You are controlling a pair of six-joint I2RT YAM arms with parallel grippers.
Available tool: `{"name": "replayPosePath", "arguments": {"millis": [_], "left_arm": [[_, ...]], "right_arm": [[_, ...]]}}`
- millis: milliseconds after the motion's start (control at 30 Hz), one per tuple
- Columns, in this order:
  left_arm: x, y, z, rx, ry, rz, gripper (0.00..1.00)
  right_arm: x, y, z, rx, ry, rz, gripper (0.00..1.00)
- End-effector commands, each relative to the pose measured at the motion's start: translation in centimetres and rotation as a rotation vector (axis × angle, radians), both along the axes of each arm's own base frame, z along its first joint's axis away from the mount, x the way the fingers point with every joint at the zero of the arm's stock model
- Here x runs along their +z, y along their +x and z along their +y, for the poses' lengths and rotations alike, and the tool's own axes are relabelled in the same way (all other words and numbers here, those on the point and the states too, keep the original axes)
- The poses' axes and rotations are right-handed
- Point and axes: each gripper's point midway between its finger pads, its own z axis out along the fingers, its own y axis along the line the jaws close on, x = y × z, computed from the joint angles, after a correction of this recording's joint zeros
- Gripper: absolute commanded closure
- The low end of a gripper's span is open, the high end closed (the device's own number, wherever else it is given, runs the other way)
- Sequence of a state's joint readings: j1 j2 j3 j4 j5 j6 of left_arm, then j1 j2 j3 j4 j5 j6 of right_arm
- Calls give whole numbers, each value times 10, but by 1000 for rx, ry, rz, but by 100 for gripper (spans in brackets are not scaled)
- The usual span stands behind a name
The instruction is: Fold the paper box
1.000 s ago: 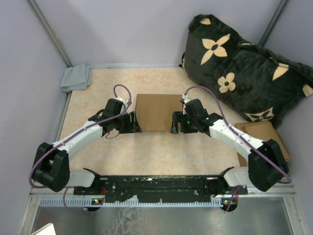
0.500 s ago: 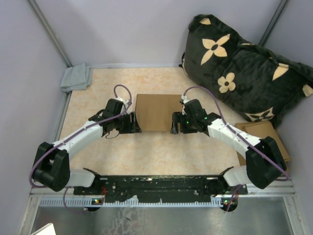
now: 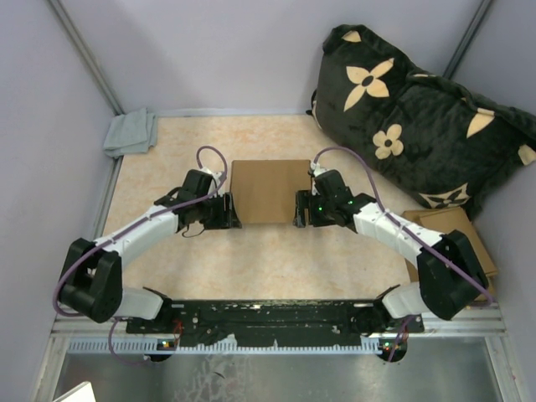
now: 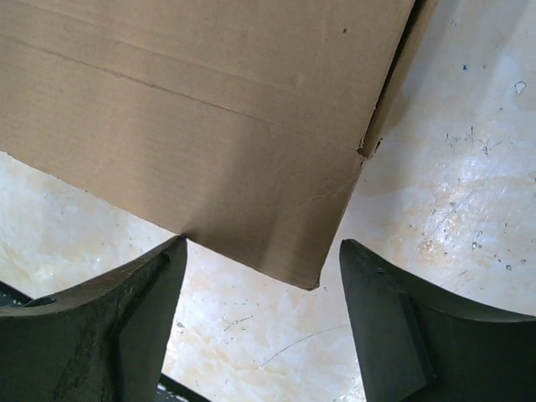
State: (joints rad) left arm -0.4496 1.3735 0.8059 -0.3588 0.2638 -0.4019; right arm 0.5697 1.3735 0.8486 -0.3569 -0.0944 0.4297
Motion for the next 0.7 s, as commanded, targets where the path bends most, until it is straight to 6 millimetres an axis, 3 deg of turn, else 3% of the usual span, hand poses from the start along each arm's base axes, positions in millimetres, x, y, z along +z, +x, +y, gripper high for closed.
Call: {"name": "replayPosePath", "arguments": {"millis": [0,533,667], "left_arm": [[0,7,1,-4,21,-32,42],[-30,20,3,58,63,3,43],[-27,15,3,64,51,13,48]], "right_arm": [[-2,9,2,5,-11,-50,26],[-34,19,0,-27,-66,-23,29],[-31,13,-4,-16,-77,-11,31]]}}
